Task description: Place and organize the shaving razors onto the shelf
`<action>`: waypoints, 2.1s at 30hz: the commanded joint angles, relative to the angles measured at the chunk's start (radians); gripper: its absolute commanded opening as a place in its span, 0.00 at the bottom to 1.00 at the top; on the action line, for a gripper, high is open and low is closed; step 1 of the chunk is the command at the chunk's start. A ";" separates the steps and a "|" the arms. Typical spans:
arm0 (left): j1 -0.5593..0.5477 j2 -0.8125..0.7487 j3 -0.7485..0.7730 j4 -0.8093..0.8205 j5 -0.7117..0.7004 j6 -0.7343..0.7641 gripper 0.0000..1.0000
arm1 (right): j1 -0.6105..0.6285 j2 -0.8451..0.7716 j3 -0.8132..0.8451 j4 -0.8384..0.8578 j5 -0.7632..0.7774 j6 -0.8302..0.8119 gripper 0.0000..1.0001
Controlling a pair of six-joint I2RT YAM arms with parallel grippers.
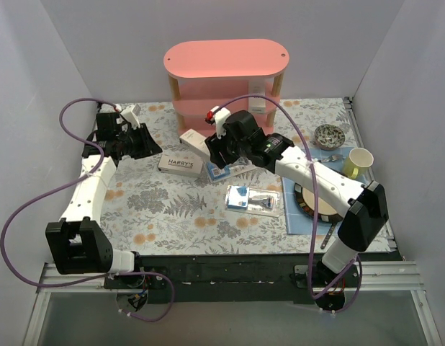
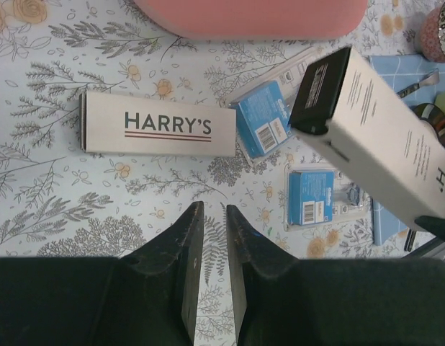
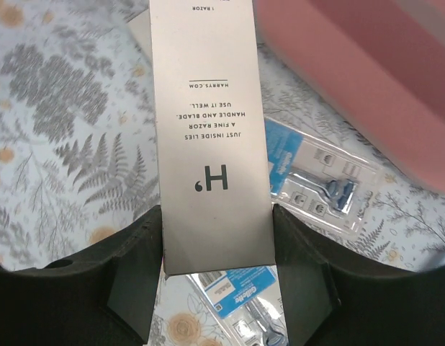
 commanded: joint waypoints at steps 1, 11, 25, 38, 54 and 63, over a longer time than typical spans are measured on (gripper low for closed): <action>-0.022 0.041 0.058 0.019 -0.022 0.019 0.18 | -0.011 0.031 0.123 0.047 0.282 0.186 0.01; -0.068 0.099 0.105 0.022 -0.040 0.032 0.18 | -0.110 0.133 0.318 -0.002 0.478 0.427 0.01; -0.072 0.075 0.035 0.053 -0.017 0.007 0.18 | -0.140 0.272 0.471 -0.010 0.491 0.527 0.01; -0.072 0.044 -0.011 0.066 -0.022 -0.001 0.18 | -0.140 0.363 0.545 -0.021 0.577 0.550 0.01; -0.072 0.052 -0.048 0.083 -0.009 -0.007 0.19 | -0.138 0.421 0.566 0.007 0.612 0.521 0.09; -0.072 0.064 -0.050 0.088 0.004 -0.010 0.19 | -0.137 0.429 0.575 0.028 0.604 0.501 0.47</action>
